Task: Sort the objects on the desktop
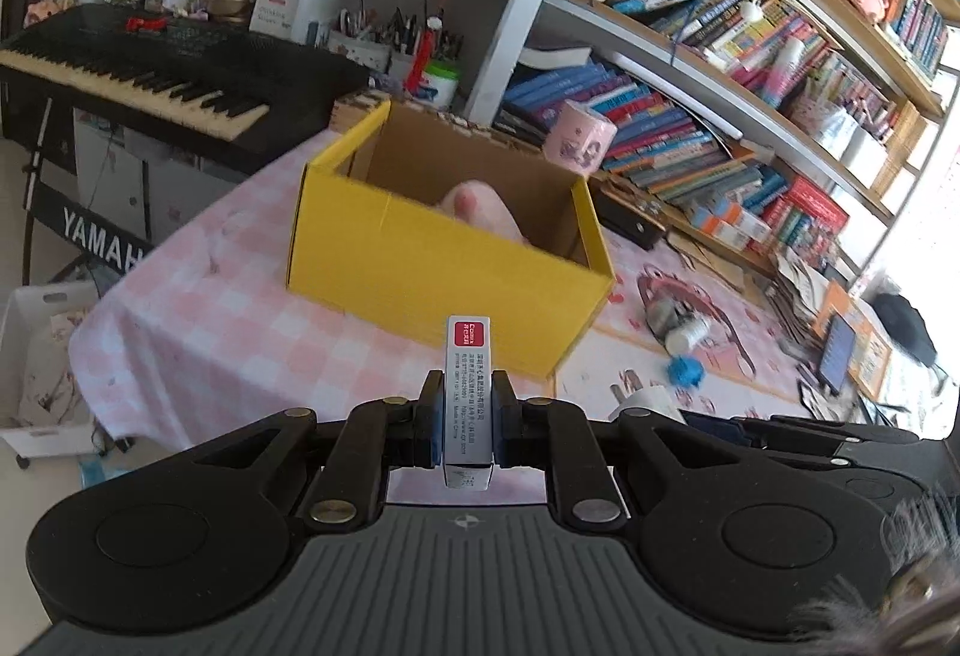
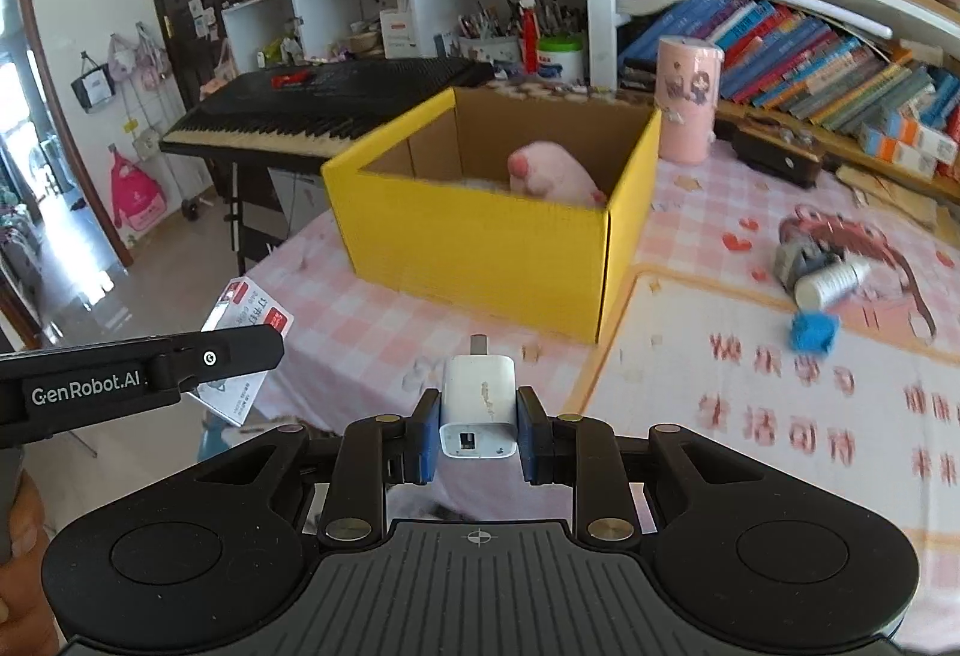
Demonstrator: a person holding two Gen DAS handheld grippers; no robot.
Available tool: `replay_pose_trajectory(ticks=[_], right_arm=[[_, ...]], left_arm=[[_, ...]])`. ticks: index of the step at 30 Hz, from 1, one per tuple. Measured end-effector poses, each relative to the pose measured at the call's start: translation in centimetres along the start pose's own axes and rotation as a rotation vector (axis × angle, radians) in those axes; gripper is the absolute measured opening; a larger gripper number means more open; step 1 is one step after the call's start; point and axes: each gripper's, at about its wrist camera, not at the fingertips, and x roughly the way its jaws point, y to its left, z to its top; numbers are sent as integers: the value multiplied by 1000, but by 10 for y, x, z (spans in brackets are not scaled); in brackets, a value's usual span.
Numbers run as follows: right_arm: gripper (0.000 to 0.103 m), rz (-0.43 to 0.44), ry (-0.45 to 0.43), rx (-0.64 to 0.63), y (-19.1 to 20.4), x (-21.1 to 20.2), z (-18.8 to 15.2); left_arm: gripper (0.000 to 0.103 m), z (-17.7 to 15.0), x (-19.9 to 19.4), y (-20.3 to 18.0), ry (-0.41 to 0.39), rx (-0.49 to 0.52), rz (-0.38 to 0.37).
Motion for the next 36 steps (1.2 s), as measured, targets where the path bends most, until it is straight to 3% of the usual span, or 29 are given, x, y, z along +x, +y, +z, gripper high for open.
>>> replay_pose_trajectory(ticks=[5,11,17,23,27,30,36], right_arm=[[24,17,-57,-12,-18,16,32],[24,49,-117,-26,-43,45,82],[24,34,-115,-124,-54,96,119],[24,35,44,-372,-47,166,133],[24,109,205,-458,-47,198,143],[24,159,323,-482,-48,216,145],[24,149,356,-553,-47,223,138]], left_arm=[[14,30,28,-7,-40,17,-7],[14,79,67,-23,-109,69,41],[14,120,142,-33,-44,120,71],[14,135,214,-32,98,180,161],[14,135,247,-32,241,187,125],[14,131,260,-36,283,221,137],[14,120,272,-32,346,232,151]])
